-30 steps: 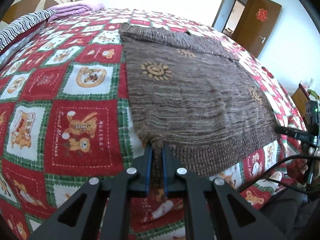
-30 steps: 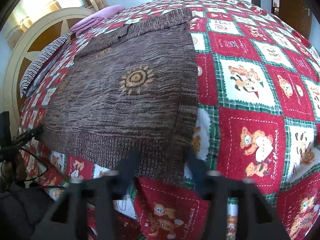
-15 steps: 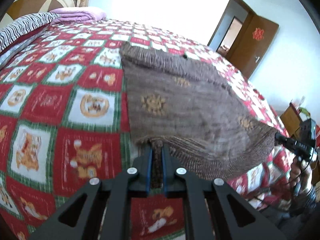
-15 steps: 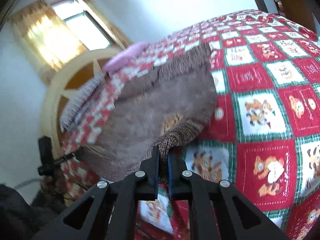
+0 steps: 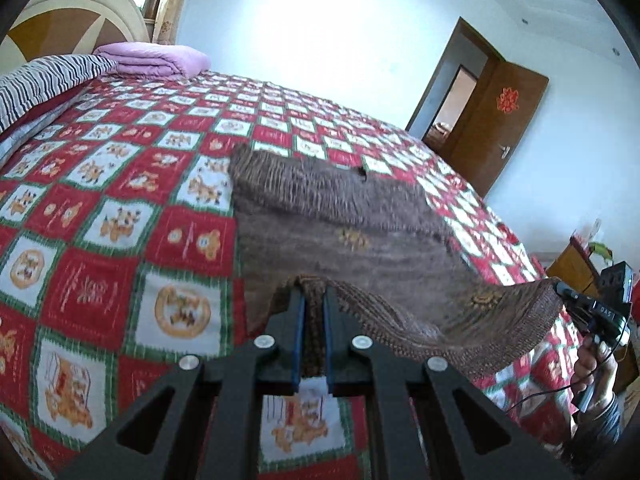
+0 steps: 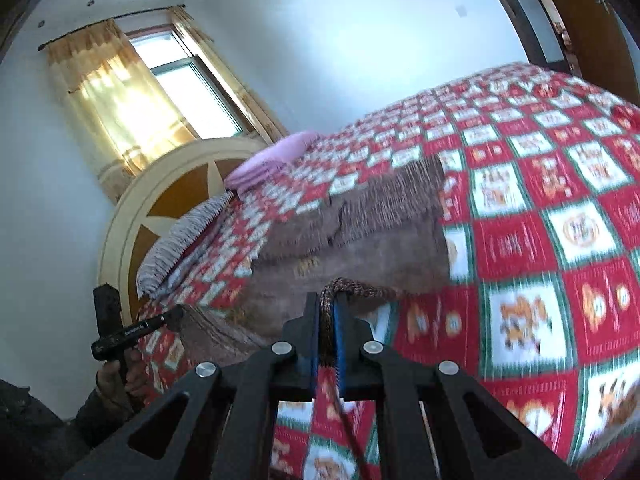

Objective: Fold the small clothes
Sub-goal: 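Lift the hem with both grippers and fold it toward the collar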

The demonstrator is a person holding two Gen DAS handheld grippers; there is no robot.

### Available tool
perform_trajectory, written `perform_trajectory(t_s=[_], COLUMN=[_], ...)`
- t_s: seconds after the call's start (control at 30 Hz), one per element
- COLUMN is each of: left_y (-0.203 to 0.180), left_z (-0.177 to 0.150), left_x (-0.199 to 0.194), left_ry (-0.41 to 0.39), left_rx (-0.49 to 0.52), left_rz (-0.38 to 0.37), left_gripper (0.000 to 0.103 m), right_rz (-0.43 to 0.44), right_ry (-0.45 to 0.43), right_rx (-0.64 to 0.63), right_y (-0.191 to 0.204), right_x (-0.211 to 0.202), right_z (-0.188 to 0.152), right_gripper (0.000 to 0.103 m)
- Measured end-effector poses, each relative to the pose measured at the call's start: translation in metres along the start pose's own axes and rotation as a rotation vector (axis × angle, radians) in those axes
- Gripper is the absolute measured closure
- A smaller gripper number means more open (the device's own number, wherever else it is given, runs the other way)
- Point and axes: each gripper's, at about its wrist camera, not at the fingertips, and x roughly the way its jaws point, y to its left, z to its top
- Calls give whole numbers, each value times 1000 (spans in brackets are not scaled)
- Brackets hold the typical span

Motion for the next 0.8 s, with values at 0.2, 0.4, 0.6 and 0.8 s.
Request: perform_trajectory(t_s=[0.2, 0.4, 0.6, 0.8], left_y=[-2, -1, 0, 1], left_z=[26, 50, 78, 106], left_x=[3, 13, 26, 41], left_ry=[-51, -85, -114, -138], left_rx=[3, -5, 2, 17], left_rz=[6, 41, 58, 77], left_gripper=[95, 95, 95, 95], right_rz=[16, 10, -2, -15], right_ry=[-70, -108, -122, -122], right_rx=[-8, -5, -10, -27], right_y=[2, -2, -9, -13], right_x=[6, 19, 38, 63], right_z=[38, 66, 94, 127], right_gripper=[97, 97, 97, 97])
